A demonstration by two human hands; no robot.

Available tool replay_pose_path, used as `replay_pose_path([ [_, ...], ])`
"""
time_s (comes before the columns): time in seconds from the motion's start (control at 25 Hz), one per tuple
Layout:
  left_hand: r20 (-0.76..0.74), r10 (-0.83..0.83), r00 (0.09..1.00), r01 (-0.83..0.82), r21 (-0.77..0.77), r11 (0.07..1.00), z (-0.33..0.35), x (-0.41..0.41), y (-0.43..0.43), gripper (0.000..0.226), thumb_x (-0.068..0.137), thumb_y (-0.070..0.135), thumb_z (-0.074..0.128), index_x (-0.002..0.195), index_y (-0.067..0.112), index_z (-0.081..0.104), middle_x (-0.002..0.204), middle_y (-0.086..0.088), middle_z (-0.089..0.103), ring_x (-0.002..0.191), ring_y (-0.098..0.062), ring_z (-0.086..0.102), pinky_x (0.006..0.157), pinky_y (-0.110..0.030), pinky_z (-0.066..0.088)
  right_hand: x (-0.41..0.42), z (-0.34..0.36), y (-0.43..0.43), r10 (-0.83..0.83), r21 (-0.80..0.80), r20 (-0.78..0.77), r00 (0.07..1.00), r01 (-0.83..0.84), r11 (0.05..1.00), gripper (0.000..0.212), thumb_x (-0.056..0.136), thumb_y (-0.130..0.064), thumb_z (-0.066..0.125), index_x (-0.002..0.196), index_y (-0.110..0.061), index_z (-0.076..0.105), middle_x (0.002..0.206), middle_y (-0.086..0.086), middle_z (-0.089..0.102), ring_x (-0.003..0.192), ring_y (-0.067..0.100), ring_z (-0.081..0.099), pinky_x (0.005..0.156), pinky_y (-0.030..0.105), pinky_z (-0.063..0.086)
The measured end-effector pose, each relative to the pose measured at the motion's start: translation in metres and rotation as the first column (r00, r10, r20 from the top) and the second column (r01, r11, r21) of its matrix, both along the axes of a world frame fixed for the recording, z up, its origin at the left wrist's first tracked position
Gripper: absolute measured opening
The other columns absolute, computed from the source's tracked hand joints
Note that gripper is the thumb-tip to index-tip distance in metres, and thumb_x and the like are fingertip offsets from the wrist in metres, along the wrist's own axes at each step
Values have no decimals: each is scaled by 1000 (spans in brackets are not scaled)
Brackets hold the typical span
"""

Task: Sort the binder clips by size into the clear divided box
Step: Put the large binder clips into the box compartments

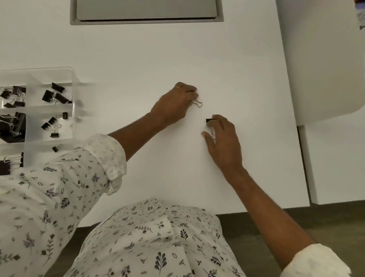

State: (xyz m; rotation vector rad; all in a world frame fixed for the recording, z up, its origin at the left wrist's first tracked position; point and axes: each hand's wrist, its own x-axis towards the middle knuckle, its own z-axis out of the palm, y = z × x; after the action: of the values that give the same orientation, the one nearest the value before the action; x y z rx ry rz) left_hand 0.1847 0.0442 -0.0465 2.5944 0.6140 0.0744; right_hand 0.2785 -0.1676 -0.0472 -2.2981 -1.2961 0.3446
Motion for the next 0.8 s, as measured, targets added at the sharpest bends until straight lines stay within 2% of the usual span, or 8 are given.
replay_pose_path([
  [0.2,4,164,986,-162,-125,979,4,-62,-19,26,95,19,66,119,14,71,127,2,67,117,-28,53,91,-47,54,-3,3,8,-52,72,-4,999,52,996,8,95,-19,64,100,-15,61,105,-3,63,93,20,55,77,37,51],
  [0.32,65,389,919,-348,-331,877,16,-107,-42,26,97,25,68,121,16,71,117,4,69,110,-19,60,96,-36,54,-14,11,14,-137,163,-297,945,192,968,17,90,-19,70,105,-15,64,102,-6,68,91,13,66,81,27,54],
  [0.36,81,502,861,-420,-443,792,23,-122,-50,26,96,27,70,120,16,72,112,4,71,106,-14,64,96,-30,54,-19,15,19,-179,142,-507,843,287,947,20,89,-17,71,107,-13,65,100,-5,70,88,10,69,81,26,55],
  [0.44,41,670,741,-475,-674,567,39,-150,-61,25,97,34,69,114,16,75,99,5,72,95,-8,67,96,-25,53,-34,26,30,-166,7,-919,358,436,900,22,92,-15,69,111,-6,66,103,5,73,90,16,71,86,31,56],
  [0.52,-2,754,656,-381,-864,328,56,-178,-70,33,100,38,63,109,8,74,98,0,69,94,-13,65,102,-30,54,-52,38,34,-83,-154,-982,-169,471,868,22,98,-14,59,116,-1,64,118,18,69,106,31,70,100,38,56],
  [0.56,-20,786,618,-318,-921,226,64,-193,-72,36,102,36,60,108,3,73,103,-4,69,97,-16,66,103,-32,54,-64,44,37,-67,-206,-951,-303,454,867,24,100,-14,55,118,0,63,126,21,67,114,35,67,106,40,53],
  [0.68,-75,856,511,-224,-973,48,89,-242,-72,35,104,34,54,108,3,71,114,-7,72,104,-20,69,102,-32,56,-108,59,47,-64,-219,-920,-386,373,902,40,102,-22,48,135,-1,58,143,19,59,131,37,59,115,44,44],
  [0.8,-67,907,416,-294,-954,64,103,-304,-63,32,103,38,55,108,12,73,115,-7,74,103,-20,70,97,-35,57,-165,74,66,-90,-203,-921,-380,269,941,55,106,-40,45,148,-5,48,147,15,57,137,33,55,117,47,41],
])
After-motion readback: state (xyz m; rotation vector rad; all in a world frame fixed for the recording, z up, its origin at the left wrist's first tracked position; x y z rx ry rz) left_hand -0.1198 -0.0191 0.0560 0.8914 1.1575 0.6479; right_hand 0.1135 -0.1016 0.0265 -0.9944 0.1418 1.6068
